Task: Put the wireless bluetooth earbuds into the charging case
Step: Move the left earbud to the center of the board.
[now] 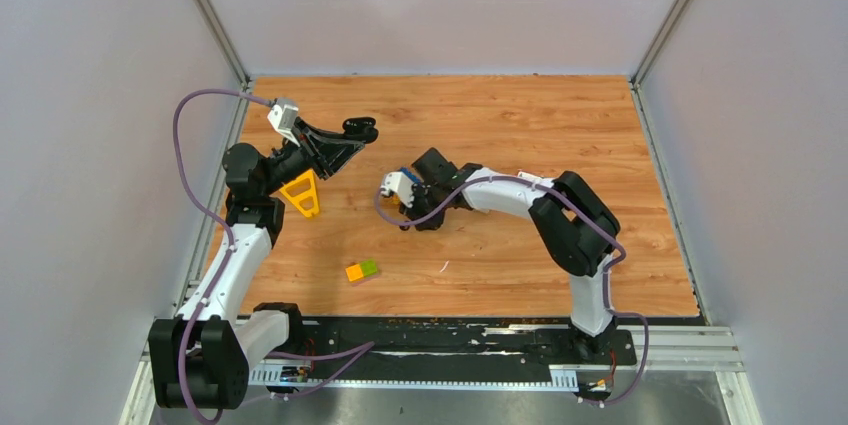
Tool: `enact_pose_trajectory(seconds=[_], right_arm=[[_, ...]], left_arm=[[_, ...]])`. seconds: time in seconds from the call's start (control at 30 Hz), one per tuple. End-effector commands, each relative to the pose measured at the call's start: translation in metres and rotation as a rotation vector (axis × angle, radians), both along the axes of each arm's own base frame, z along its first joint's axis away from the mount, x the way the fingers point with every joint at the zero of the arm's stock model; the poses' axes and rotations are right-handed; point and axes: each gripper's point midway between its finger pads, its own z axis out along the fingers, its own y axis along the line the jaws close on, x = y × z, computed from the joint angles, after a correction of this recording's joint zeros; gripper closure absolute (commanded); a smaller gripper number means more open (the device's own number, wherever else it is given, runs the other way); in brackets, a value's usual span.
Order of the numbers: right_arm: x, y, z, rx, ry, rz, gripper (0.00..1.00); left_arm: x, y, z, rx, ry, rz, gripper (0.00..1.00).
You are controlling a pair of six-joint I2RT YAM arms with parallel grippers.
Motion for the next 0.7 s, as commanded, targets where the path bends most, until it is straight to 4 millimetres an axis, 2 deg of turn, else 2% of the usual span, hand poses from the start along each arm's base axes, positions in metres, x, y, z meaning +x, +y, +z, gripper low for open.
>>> enact_pose_trajectory(seconds=[0.0, 0.07, 0.17, 0.3, 0.43, 0.5, 0.6, 0.67], right_arm=[[0.037, -0.046, 0.007, -0.072, -0.09, -0.151, 0.85], [0.05, -0.05, 0.016, -0.052, -0.113, -0.189, 0.85], [0.056, -0.043, 0.031, -0.021, -0.105, -0.186, 0.84], [0.022, -0.018, 0.054, 0.075, 0.088, -0.144, 0.83], [-0.006, -0.003, 0.059, 0.117, 0.252, -0.192, 0.68], [-0.013, 0.003, 0.057, 0.124, 0.317, -0.236, 0.66], [-0.019, 0.011, 0.051, 0.113, 0.354, -0.26, 0.7], [-0.014, 0.014, 0.047, 0.107, 0.363, -0.305, 0.72]], left_arm=[[-0.002, 0.003, 0.011, -0.006, -0.05, 0.017, 1.0], [-0.003, 0.003, 0.01, -0.007, -0.049, 0.016, 1.0], [-0.004, 0.003, 0.01, -0.005, -0.046, 0.016, 1.0], [-0.003, 0.003, 0.011, -0.003, -0.045, 0.013, 1.0], [-0.002, 0.003, 0.012, -0.002, -0.047, 0.014, 1.0], [-0.002, 0.003, 0.012, -0.002, -0.045, 0.013, 1.0], [-0.001, 0.003, 0.011, -0.003, -0.041, 0.013, 1.0], [0.0, 0.003, 0.011, -0.004, -0.038, 0.013, 1.0]])
